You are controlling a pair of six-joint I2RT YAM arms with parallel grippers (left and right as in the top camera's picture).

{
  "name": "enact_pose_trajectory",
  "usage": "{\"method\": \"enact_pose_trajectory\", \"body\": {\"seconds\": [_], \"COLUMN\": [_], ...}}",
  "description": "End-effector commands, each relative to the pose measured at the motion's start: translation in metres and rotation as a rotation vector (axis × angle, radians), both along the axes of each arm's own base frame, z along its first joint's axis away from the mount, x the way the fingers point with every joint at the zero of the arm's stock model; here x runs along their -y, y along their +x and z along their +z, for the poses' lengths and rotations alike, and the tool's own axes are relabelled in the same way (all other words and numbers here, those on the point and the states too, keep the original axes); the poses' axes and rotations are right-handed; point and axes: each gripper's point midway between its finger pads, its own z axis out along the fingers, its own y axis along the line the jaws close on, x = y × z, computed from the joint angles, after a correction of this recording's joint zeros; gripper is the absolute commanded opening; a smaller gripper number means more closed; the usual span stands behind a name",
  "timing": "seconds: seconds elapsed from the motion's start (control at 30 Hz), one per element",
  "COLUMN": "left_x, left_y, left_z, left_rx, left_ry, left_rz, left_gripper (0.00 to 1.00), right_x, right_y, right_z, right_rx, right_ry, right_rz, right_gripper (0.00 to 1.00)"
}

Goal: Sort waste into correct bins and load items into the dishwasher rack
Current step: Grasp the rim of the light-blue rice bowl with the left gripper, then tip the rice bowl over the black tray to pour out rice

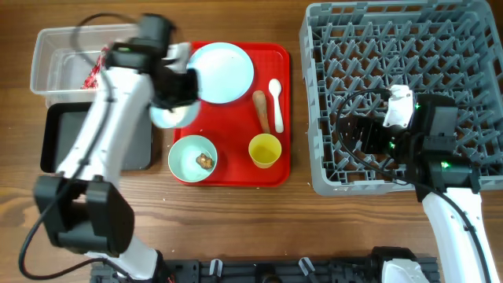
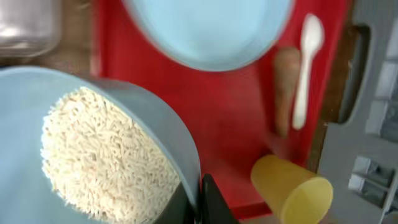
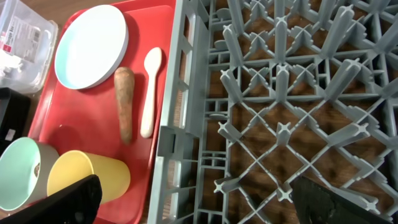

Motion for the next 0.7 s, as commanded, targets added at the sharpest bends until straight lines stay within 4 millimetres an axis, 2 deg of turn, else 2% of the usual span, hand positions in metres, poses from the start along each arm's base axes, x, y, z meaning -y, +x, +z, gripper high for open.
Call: {"method": "enact_pose_trajectory", "body": {"seconds": [0.0,0.07,0.23,0.4,0.5,0.67], "left_x": [-0.056,-0.082,-0.128,-0.163,-0.182,-0.205], "left_y": [0.000,-0.005,-0.004,-0.013,-0.020,-0.024], "left_z": [0.014,0.011,0.001,-0.002,-0.002,0.024], "left_rx": [0.007,0.009,0.119,0.262,0.311,0.443], "left_ry": [-0.140,-0.210,-0.483,-0.714,-0.763,-0.889], "left_rz": [0.100,0.141,0.267,0.368,0.420,0.436], "left_gripper": [0.04,0.04,0.04,0.04,0.04,0.04], "right_x": [-0.003,-0.003,-0.003,-0.003,-0.003,-0.003], "right_y": [0.004,0.004,0.005,0.008,0.007,0.007], "right_z": [0.007,0.007,0.007,0.010,0.010,0.010], "right_rx": [0.011,0.009,0.003,0.019,0.012,0.012], "right_ry": [0.022,0.027,0.038,0.042,0.057,0.057], "right_rz": [0.000,-0.004,-0.016,-0.018,-0.032,-0.032], "right_gripper": [1.00,1.00,1.00,1.00,1.00,1.00]}}
